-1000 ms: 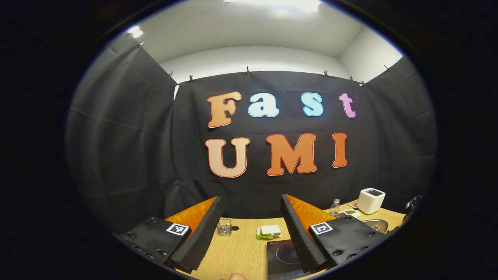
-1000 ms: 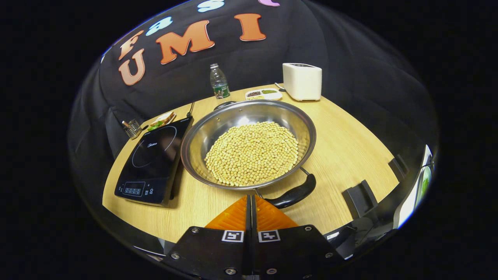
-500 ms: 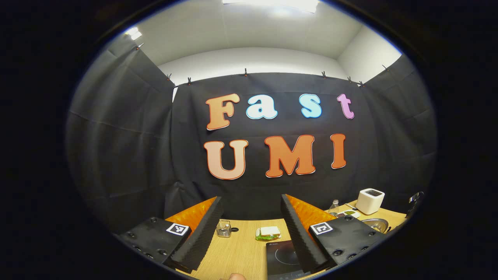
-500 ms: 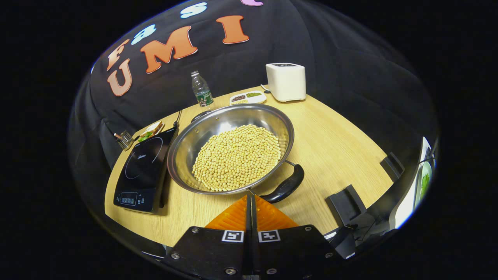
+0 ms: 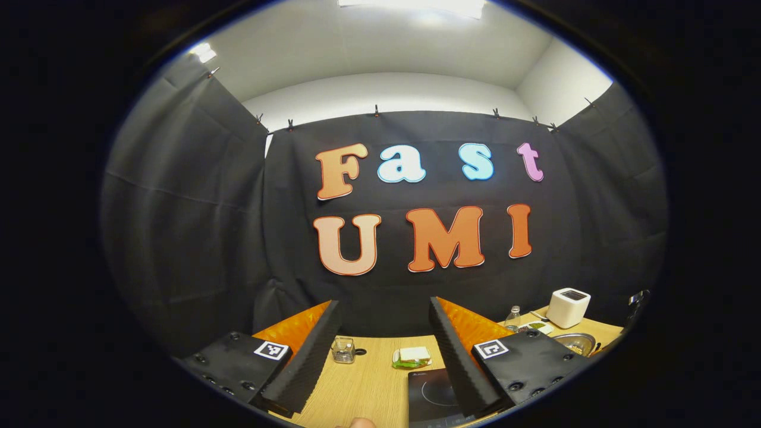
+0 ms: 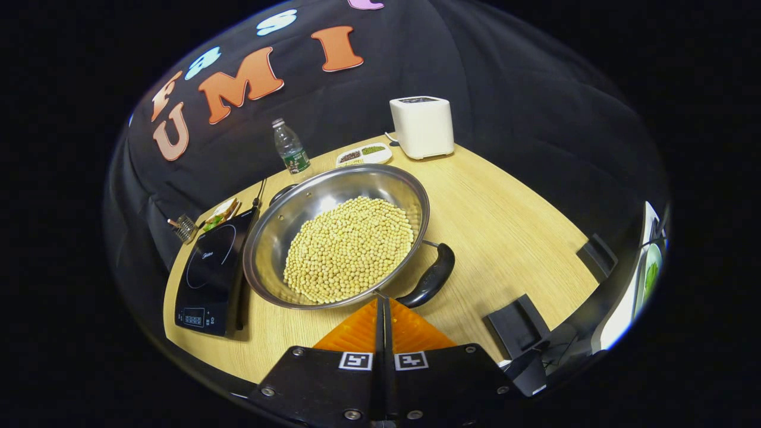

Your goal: First push the handle of the pot to place it horizontally, then grasp the pot with both hands and set it on the induction cooktop.

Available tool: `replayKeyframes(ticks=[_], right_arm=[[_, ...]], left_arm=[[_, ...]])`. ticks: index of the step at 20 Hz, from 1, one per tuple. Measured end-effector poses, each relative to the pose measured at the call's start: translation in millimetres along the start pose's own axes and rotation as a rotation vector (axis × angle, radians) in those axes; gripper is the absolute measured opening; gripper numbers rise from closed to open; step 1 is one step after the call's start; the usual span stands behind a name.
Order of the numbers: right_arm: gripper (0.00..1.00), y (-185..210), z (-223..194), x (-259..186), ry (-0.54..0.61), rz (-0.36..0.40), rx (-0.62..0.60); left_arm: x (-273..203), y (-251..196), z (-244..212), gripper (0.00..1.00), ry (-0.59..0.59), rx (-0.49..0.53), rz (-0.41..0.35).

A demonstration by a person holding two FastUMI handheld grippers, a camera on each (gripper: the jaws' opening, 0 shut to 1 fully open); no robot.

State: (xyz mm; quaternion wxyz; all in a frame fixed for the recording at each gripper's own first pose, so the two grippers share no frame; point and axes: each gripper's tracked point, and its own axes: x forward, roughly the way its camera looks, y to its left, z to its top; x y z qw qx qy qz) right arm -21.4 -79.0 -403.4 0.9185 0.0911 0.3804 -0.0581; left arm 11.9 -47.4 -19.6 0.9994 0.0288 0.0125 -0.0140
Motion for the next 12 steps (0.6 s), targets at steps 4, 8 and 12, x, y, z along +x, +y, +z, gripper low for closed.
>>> replayKeyframes(ticks=[4,8,12], right_arm=[[0.00,-8,8,6,-0.005,-0.013,0.012],[0.00,-18,17,12,-0.010,-0.032,0.023],[0.00,-25,25,19,-0.011,-0.044,0.033]], left_arm=[[4,-2,-1,0.99,0.000,-0.002,-0.001],[10,-4,-4,0.99,0.008,0.002,0.001],[17,-6,-6,0.99,0.012,0.000,0.002]])
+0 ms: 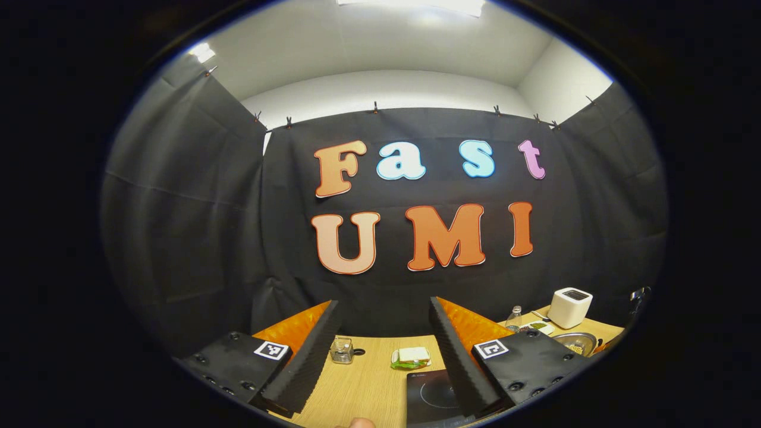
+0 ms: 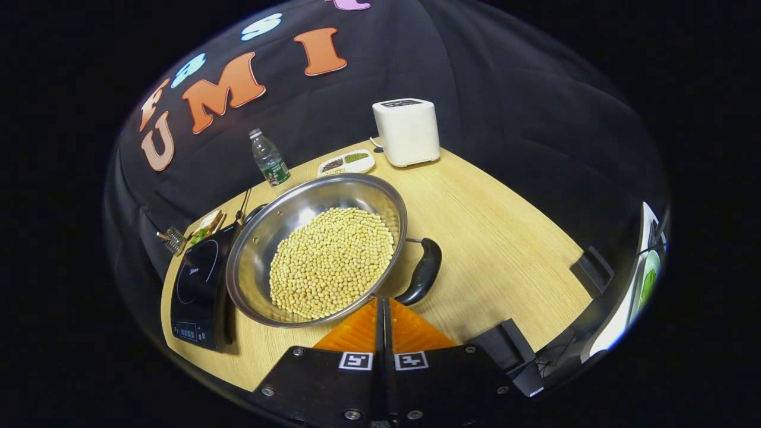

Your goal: First push the handle of the pot to place it horizontally, then grasp the pot with both hands and set it on the induction cooktop.

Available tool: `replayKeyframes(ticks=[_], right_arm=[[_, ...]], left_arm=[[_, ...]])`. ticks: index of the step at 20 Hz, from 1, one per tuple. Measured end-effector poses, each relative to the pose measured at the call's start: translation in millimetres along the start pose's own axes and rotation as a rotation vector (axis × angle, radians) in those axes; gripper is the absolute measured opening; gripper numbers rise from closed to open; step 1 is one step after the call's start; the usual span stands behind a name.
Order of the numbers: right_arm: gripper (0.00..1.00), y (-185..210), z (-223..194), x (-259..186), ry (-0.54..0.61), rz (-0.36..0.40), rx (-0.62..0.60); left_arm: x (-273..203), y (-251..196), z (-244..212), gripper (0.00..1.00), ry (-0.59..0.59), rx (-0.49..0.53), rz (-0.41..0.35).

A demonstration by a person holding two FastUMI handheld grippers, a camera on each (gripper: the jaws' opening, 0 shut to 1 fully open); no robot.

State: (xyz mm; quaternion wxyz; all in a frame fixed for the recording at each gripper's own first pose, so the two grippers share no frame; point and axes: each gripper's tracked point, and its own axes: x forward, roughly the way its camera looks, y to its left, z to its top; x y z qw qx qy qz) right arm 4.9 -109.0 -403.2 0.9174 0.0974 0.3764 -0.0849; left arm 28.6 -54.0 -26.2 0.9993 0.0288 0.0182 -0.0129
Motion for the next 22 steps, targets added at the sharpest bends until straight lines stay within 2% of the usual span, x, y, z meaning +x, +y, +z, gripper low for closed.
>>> replayKeyframes(ticks=[22], right_arm=[[0.00,-22,49,51,-0.007,-0.039,0.019]], left_arm=[[46,-20,-20,0.98,0.040,0.007,-0.005]])
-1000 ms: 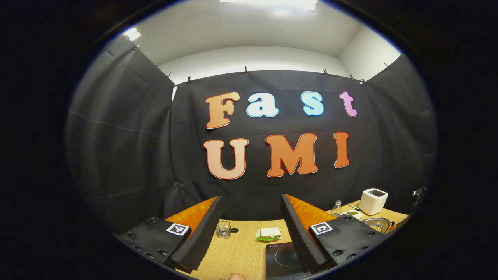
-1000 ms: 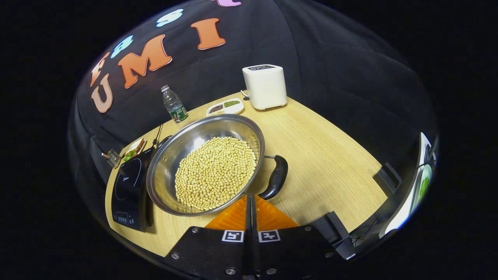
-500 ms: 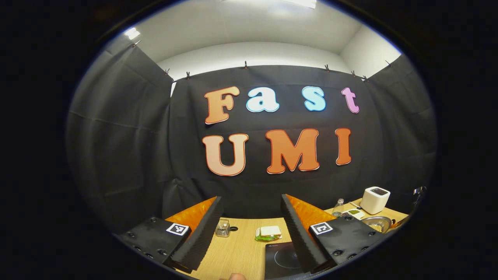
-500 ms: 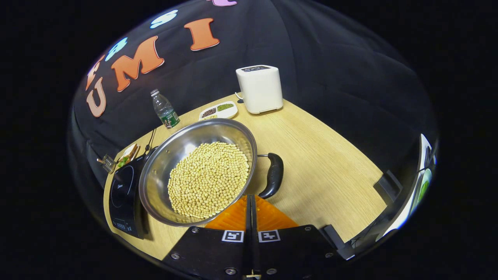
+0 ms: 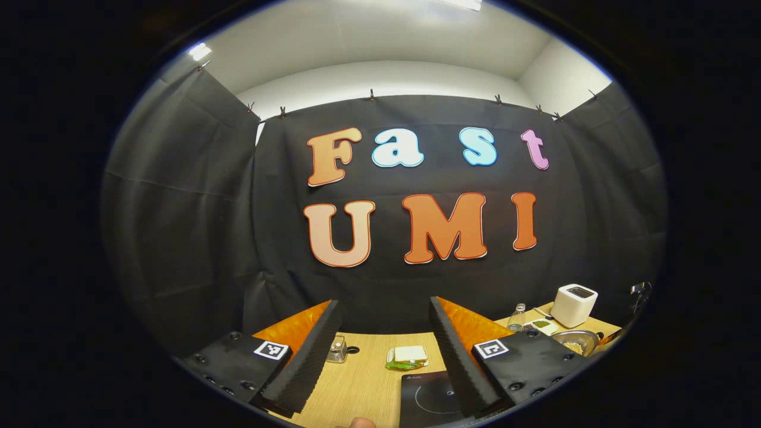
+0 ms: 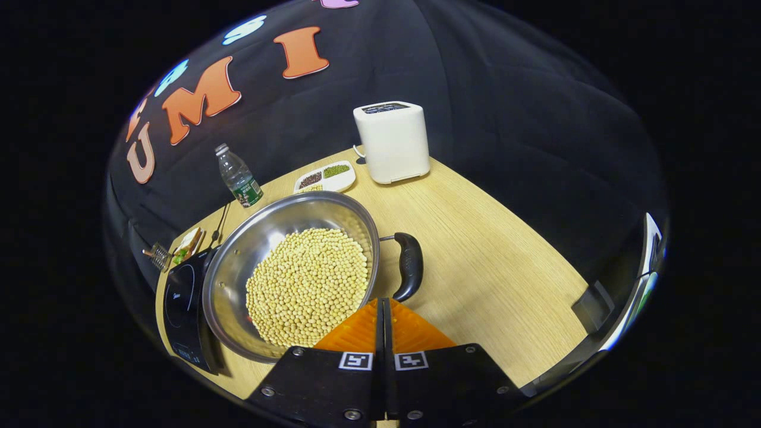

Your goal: First push the handle of the pot to place it horizontally, then grasp the pot with both hands and set it on the induction cooktop.

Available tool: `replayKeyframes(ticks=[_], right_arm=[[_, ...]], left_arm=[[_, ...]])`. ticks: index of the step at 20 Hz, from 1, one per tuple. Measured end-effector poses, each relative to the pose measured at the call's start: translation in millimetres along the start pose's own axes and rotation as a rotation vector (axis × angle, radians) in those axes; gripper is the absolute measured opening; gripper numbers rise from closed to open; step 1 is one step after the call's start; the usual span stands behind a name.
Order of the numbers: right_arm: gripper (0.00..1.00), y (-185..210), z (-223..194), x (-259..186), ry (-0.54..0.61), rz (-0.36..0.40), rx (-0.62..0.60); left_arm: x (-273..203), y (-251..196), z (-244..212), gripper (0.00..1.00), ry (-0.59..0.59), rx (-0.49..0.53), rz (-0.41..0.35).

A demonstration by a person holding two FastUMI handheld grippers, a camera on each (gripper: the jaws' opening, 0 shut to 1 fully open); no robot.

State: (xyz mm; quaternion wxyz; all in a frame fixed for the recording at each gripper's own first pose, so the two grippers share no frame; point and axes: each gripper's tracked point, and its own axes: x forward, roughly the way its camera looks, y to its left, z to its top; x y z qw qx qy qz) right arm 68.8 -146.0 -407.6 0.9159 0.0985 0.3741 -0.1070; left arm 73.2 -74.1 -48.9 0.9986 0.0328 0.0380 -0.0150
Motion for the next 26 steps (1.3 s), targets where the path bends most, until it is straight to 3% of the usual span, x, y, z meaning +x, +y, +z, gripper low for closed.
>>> replayKeyframes(ticks=[11,15,26], right_arm=[[0.00,1,22,26,0.013,0.021,0.013],[0.00,-19,20,43,0.030,-0.061,-0.034],[0.00,-17,35,58,0.043,-0.077,-0.028]], left_arm=[[33,-24,-18,0.99,0.021,0.011,-0.026],[46,-34,-31,0.98,0.033,0.033,-0.035],[74,-76,-67,0.96,0.103,-0.015,-0.100]])
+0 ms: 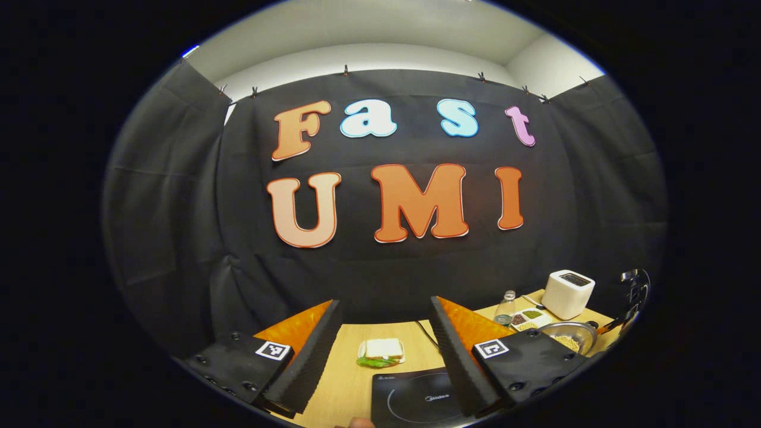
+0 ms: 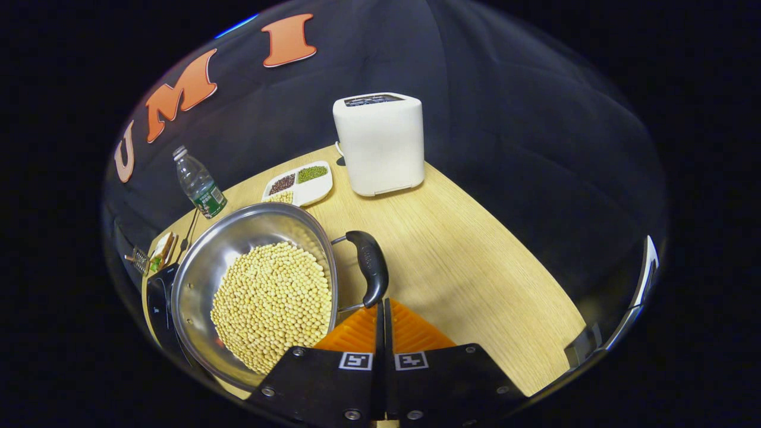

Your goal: First push the handle of the pot to place it horizontally, then grasp the pot with both hands and set it on the induction cooktop.

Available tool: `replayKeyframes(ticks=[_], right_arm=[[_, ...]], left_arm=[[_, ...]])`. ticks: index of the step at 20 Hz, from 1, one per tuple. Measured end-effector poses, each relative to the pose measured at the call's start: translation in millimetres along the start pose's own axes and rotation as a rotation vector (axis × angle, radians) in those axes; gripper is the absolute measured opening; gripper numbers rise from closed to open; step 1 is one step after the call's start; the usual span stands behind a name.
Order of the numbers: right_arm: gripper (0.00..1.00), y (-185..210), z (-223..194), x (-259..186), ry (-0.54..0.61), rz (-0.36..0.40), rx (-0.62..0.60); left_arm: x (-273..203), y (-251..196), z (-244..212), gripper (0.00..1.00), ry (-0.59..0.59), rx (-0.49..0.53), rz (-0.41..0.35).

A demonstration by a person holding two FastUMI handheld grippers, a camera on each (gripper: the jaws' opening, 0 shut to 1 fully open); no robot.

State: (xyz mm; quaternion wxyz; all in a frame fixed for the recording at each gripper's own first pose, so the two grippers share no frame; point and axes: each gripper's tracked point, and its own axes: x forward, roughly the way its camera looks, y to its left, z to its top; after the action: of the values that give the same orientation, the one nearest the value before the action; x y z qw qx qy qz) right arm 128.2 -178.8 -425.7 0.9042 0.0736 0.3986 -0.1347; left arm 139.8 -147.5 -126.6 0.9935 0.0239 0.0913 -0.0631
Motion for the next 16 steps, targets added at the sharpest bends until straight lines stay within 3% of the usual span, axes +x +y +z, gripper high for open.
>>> replayKeyframes(ticks=[5,6,10,16], right_arm=[[0.00,-1,1,-8,-0.001,0.005,0.019],[0.00,-5,6,-12,-0.015,-0.002,0.023],[0.00,-19,33,-32,-0.116,-0.031,0.026],[0.05,-4,53,-50,-0.207,0.048,0.007]], left_arm=[[18,-43,-16,0.95,-0.020,-0.035,-0.022],[21,-57,-26,0.99,-0.015,-0.036,-0.037],[27,-136,-97,0.99,0.117,-0.087,-0.160],[33,-223,-184,0.97,0.281,-0.075,-0.268]])
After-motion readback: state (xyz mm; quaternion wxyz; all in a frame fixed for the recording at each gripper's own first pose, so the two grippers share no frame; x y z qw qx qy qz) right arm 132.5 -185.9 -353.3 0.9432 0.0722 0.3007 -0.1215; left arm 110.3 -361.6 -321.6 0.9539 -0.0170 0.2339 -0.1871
